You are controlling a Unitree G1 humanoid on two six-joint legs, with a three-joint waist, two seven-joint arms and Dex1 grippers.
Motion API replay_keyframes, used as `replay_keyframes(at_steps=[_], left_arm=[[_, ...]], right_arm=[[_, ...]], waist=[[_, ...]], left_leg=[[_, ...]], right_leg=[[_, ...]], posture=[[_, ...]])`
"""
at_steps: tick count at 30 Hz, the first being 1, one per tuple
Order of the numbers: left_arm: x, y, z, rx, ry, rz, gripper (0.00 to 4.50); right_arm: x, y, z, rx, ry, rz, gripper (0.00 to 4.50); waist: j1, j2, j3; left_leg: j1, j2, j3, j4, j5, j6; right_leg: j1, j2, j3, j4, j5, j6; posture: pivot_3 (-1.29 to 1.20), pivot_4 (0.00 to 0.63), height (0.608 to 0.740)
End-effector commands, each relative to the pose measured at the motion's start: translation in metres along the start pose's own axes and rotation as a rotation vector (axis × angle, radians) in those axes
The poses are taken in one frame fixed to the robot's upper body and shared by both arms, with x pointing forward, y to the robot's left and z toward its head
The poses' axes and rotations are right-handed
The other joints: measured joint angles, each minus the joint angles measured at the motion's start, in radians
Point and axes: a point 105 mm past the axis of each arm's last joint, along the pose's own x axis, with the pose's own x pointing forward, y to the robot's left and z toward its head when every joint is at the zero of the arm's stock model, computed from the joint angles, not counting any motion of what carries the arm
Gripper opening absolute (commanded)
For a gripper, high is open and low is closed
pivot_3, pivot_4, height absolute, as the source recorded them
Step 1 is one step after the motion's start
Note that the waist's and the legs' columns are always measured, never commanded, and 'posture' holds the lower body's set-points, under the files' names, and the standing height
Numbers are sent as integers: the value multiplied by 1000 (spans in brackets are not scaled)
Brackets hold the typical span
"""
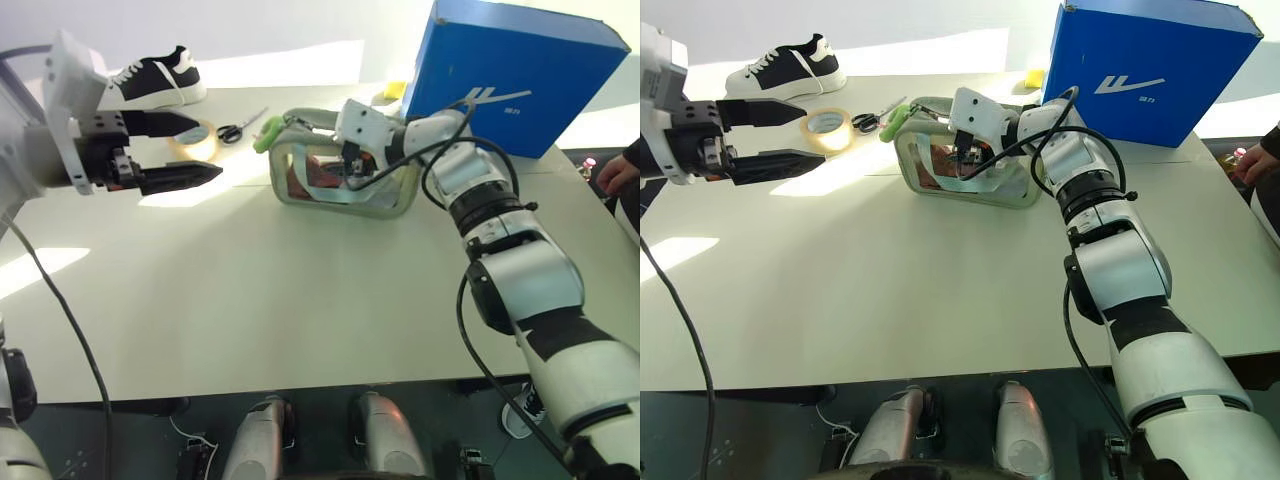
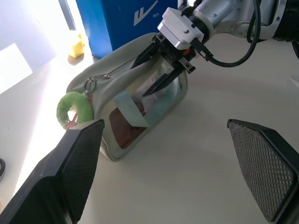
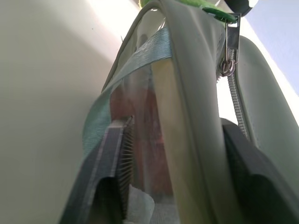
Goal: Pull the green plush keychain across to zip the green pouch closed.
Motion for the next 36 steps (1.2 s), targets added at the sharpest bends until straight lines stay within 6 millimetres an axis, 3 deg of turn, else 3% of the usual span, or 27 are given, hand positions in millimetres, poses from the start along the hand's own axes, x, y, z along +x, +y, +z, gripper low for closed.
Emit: replay_keyframes(at_steps=[1, 2, 5, 16, 25, 33, 36], left_arm=[[-2, -3, 12, 44, -30, 3, 4500], [-2, -3, 12, 42, -29, 4, 4500], [-2, -4, 11, 40, -27, 3, 4500], [-3, -5, 10, 33, -24, -1, 4500], [9, -9, 9, 30, -33, -50, 4500], [11, -10, 9, 34, -35, -67, 4500], [11, -11, 7, 33, -36, -71, 4500]], right_arm=[[-3, -9, 41, -82, -156, -8, 432], [-3, -7, 46, -73, -191, 6, 93], [-6, 6, 47, -173, -195, 76, 93], [-36, 22, 35, -132, -96, 141, 93], [-16, 35, 43, 38, -47, 77, 93], [-17, 34, 43, 133, 7, 44, 93], [-17, 39, 42, 247, 3, 56, 93]], waist=[[0, 0, 0], [0, 0, 0], [1, 0, 0], [8, 0, 0], [3, 0, 0], [4, 0, 0], [5, 0, 0]], left_leg=[[0, 0, 0, 0, 0, 0], [0, 0, 0, 0, 0, 0], [0, 0, 0, 0, 0, 0], [-1, -1, 0, 1, 0, 0], [-1, 0, 0, 0, 0, 0], [-1, 0, 0, 0, 0, 0], [-1, 0, 0, 0, 0, 0]], right_leg=[[0, 0, 0, 0, 0, 0], [0, 0, 0, 0, 0, 0], [0, 0, 0, 0, 0, 0], [0, -1, 0, 0, 0, 0], [-1, 0, 0, 0, 0, 0], [-1, 0, 0, 0, 0, 0], [-1, 0, 0, 0, 0, 0]], posture=[[0, 150, 740], [0, 150, 740], [0, 150, 740], [0, 150, 740], [0, 150, 740], [0, 150, 740], [0, 150, 740]])
